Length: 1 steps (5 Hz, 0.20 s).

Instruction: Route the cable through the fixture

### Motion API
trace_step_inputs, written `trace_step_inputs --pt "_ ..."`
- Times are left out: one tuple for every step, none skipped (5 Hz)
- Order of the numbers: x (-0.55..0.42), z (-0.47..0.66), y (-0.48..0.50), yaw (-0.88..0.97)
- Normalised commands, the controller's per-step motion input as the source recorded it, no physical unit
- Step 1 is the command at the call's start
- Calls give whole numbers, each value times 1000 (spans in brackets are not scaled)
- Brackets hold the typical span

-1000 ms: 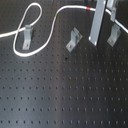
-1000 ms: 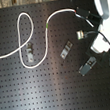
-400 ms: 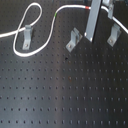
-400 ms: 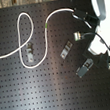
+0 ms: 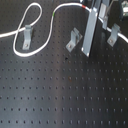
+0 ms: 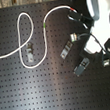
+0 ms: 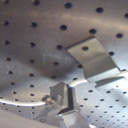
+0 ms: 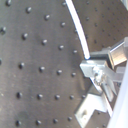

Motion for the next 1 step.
trace_step_inputs --pt "-44 78 36 0"
